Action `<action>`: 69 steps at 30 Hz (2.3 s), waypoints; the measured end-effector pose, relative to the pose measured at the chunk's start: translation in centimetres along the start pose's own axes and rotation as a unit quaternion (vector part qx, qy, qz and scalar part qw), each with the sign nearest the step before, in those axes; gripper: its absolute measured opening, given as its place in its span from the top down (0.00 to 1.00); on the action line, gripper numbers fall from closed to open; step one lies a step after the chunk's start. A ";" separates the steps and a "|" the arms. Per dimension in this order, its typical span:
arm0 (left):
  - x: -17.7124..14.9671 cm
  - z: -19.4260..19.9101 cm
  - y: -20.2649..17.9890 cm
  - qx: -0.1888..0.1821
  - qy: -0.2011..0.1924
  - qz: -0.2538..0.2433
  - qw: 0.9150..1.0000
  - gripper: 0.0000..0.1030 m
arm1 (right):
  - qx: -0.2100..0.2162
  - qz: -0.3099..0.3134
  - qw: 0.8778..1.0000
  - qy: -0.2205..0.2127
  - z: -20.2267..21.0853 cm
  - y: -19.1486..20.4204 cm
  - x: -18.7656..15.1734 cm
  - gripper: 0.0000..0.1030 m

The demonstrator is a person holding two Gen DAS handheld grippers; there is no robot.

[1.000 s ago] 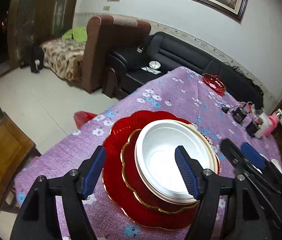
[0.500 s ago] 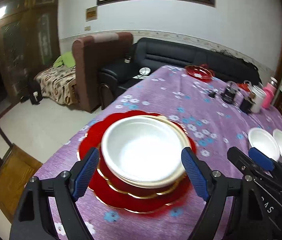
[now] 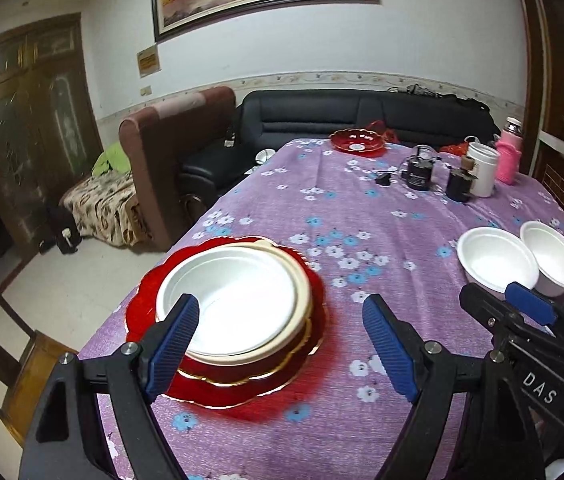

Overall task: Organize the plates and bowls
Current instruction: 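Move both grippers to the next white bowl and grasp its rim, then carry the white bowl with both grippers to the bowl stack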

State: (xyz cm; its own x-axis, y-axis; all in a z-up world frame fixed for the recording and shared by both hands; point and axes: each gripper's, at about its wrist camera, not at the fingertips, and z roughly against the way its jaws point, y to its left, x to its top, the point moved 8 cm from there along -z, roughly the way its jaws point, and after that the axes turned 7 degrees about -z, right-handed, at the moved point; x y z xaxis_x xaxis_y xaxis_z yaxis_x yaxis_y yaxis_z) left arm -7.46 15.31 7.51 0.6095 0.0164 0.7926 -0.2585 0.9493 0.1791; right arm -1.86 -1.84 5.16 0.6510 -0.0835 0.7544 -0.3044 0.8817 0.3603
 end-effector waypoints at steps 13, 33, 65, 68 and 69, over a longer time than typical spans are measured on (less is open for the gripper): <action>0.4 -0.3 -2.9 -0.003 0.003 -0.035 0.999 0.19 | -0.026 -0.042 0.999 -0.006 1.1 -5.2 0.5 0.30; 5.4 -5.7 -11.1 -0.208 0.067 -0.001 0.976 0.19 | -0.088 -0.267 0.958 0.049 -2.9 -17.6 2.2 0.30; 3.9 -14.8 -19.2 -0.220 0.140 0.000 0.965 0.72 | -0.043 -0.176 0.982 0.050 -5.6 -14.5 1.7 0.86; 3.7 -13.6 -17.7 -0.218 0.133 0.011 0.967 0.72 | -0.022 -0.169 0.984 0.054 -5.4 -13.2 1.0 0.86; 3.5 -13.2 -17.1 -0.220 0.134 0.016 0.966 0.72 | -0.017 -0.168 0.984 0.056 -5.3 -12.8 0.9 0.86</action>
State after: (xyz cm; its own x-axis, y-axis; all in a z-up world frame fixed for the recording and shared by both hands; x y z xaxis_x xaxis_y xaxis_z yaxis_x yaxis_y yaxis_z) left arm 9.04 3.26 -0.49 0.7937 0.0724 0.6040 0.0272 0.9877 -0.1542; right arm 6.26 -10.71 -1.64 0.7841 -0.3225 0.5303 -0.0372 0.8285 0.5587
